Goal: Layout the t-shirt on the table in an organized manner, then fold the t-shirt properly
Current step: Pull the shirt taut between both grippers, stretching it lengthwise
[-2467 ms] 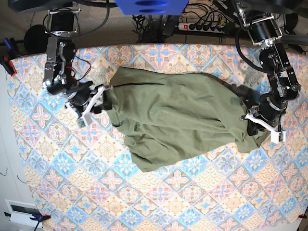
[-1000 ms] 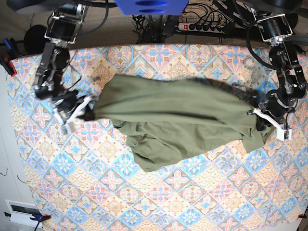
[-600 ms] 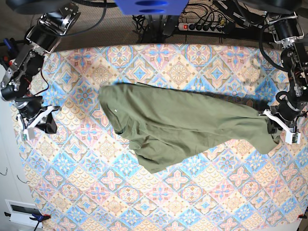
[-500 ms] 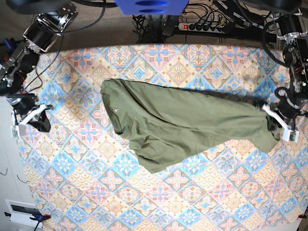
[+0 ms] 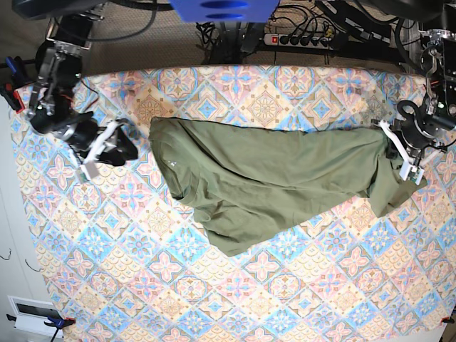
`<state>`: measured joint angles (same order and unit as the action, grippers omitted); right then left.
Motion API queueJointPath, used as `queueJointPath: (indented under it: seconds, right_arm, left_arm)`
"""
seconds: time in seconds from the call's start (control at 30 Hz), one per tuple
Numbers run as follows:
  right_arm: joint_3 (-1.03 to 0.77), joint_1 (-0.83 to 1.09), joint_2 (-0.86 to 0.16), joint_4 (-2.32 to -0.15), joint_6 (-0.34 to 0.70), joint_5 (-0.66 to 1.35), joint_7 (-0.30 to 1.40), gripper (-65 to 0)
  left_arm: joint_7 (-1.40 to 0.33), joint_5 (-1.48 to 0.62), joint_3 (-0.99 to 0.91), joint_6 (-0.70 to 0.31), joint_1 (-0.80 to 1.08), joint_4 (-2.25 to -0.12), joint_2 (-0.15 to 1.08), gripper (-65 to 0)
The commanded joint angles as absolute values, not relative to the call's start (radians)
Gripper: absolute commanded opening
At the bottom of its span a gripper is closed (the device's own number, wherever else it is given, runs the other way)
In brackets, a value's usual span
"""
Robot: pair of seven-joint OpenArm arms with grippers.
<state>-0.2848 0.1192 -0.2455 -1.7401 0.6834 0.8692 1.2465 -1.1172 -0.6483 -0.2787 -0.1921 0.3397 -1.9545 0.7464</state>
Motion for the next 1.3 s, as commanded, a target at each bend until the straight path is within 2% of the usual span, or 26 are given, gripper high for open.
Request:
queueJointPath:
  seconds: [0.0,0.23,0.43,0.97,1.03,1.07,1.2,1.27]
  right_arm:
    - [-0.283,0.117,-0.245,-1.748,0.685,0.880,1.234,-40.9]
    - [-0.239,0.119,-0.236,-1.724,0.685,0.817,1.236,-40.8]
    - [-0.236,0.128,-0.232,-1.724,0.685,0.819,1.244,-35.8]
    - [-0.173,0.140,-0.219,-1.646,0.687,0.816,1.233,-36.1]
    - [-0.174,0.139,-0.217,-1.646,0.687,0.817,1.233,-38.9]
    - [-0.174,0.139,-0.217,-1.646,0.687,0.820,1.233,-42.4]
    - [-0.179,0.082,-0.194,-1.644,0.698,0.860,1.204,-61.6]
    - [-0.182,0.050,-0.197,-1.623,0.698,0.892,1.193,-62.3]
  left_arm:
    - [-1.101,-0.644,-0.291,-0.186,0.351,-1.969,0.794,-62.4]
    - [-1.098,-0.642,-0.288,-0.186,0.401,-1.969,0.835,-62.4]
    - [-1.098,-0.642,-0.288,-0.186,0.401,-1.969,0.835,-62.4]
    - [-1.095,-0.645,-0.288,-0.186,0.394,-1.968,0.834,-62.4]
    - [-1.078,-0.645,-0.288,-0.186,0.394,-1.968,0.834,-62.4]
    - [-1.063,-0.645,-0.288,-0.186,0.394,-1.966,0.834,-62.4]
    - [-1.046,-0.642,-0.286,-0.186,0.394,-1.963,0.834,-62.4]
    - [-1.038,-0.642,-0.286,-0.186,0.394,-1.963,0.834,-62.4]
